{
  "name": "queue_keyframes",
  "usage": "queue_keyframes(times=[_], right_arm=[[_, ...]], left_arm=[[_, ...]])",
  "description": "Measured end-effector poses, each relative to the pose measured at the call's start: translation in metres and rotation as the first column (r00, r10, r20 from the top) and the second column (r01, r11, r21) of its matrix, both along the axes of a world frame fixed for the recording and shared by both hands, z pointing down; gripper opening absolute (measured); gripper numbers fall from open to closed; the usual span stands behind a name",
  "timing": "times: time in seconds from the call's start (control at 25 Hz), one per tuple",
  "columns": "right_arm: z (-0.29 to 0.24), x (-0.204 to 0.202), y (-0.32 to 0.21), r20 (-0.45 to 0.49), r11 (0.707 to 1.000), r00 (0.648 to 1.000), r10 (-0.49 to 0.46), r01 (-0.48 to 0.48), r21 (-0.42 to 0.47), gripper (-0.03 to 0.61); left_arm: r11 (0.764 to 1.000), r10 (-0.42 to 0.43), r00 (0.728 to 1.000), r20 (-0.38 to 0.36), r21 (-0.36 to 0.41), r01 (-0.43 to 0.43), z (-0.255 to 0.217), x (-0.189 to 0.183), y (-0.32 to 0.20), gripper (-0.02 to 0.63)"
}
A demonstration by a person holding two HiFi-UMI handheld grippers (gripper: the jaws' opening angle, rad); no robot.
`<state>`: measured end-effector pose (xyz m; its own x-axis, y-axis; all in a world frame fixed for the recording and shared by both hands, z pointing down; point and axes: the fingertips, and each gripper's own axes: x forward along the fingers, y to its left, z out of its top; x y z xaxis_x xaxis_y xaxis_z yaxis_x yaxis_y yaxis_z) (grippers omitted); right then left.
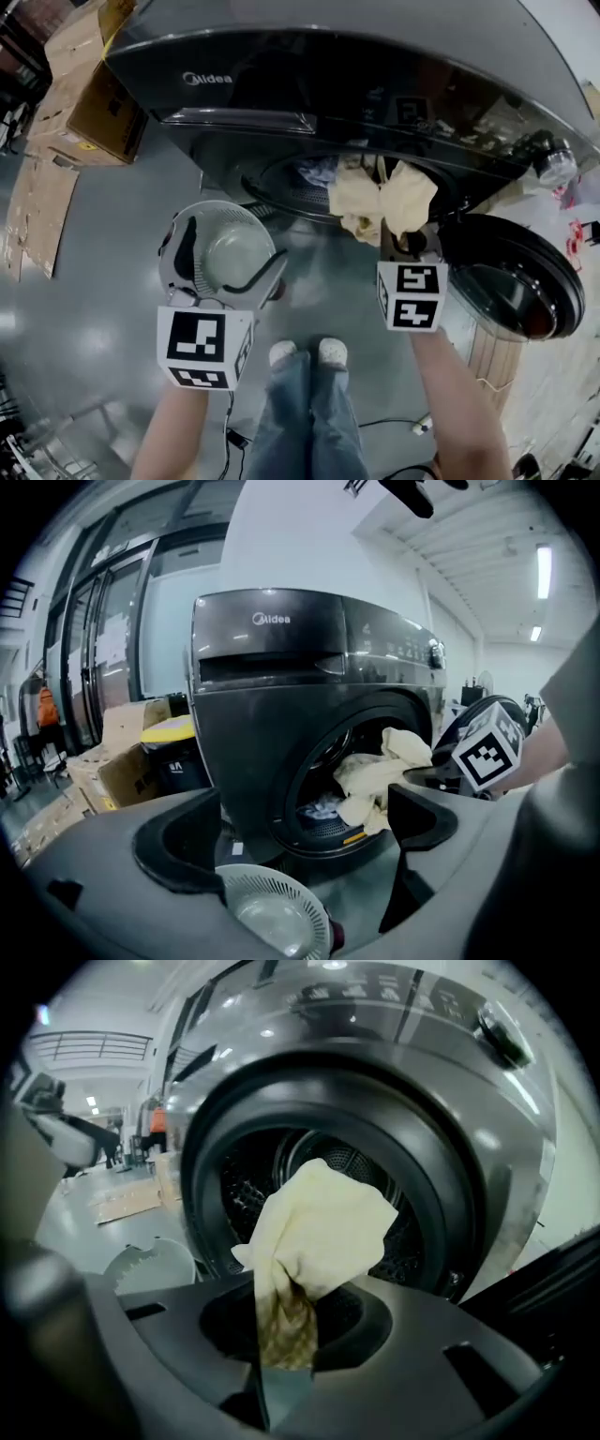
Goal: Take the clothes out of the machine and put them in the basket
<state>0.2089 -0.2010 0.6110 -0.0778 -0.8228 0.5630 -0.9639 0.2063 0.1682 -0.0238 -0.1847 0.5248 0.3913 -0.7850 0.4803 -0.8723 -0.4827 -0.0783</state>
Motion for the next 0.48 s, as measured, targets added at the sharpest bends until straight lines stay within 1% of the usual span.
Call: queue_keyframes(times=[0.24, 0.48], right_arm=[[-0.054, -0.021, 0.033, 0.004, 0.993, 0.994, -0.107, 0.107, -0.042, 0.077], [-0.114, -0.047, 0.072, 0.018, 0.976, 0.979, -0.204, 0.205, -0.069, 0.077]], left_arm=[[1.000, -0.029, 1.000, 0.007, 0.000, 0.029, -0.048, -0.008, 0.011, 0.557], [1.000, -0.024, 0.999, 0.037, 0.006, 0.024, -0.096, -0.014, 0.033, 0.557]])
